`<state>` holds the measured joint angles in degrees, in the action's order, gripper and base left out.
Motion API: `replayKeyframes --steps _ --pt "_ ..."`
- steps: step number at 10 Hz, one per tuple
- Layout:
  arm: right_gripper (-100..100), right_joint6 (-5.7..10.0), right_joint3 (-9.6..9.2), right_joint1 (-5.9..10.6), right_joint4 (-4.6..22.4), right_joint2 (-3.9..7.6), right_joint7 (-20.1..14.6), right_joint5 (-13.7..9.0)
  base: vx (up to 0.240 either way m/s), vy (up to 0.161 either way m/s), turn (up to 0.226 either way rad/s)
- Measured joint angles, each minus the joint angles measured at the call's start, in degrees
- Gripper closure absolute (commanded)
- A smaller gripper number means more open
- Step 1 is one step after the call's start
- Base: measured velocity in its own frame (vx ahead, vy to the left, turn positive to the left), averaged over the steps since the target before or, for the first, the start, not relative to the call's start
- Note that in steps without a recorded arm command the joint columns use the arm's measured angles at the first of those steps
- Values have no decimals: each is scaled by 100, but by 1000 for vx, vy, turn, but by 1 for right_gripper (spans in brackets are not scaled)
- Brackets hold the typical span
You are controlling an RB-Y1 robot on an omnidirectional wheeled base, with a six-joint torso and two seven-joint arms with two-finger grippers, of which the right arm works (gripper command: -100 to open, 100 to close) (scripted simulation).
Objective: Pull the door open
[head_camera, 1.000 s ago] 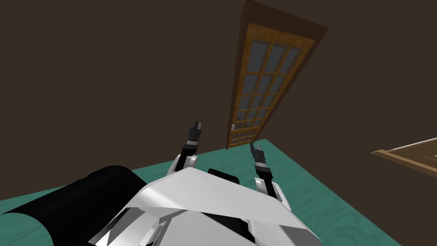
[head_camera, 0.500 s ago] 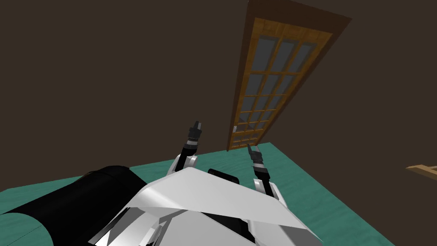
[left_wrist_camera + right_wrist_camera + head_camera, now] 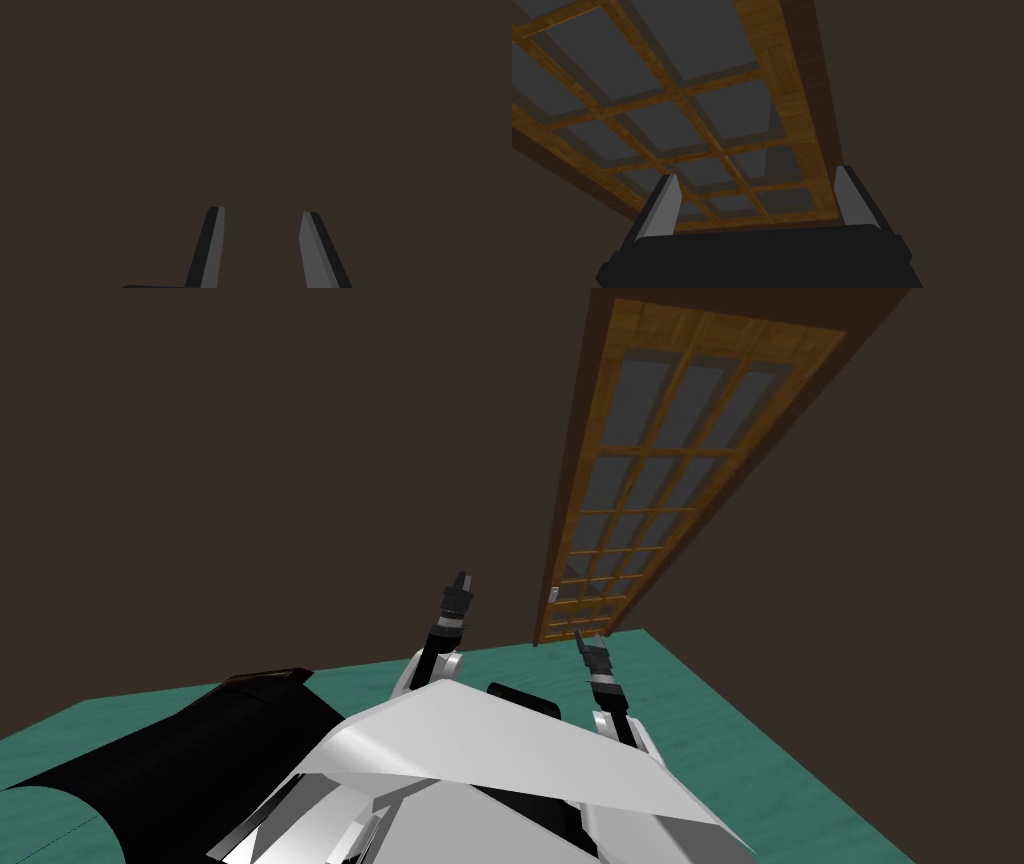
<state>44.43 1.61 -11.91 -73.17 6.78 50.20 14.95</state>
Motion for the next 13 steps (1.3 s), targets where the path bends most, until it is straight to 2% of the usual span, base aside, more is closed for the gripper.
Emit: replayKeyframes --steps 5,13 --pt "-100 137 -2 201 623 37 451 69 69 -26 74" --pt "-100 359 -43 429 1629 63 1305 218 116 -39 84"
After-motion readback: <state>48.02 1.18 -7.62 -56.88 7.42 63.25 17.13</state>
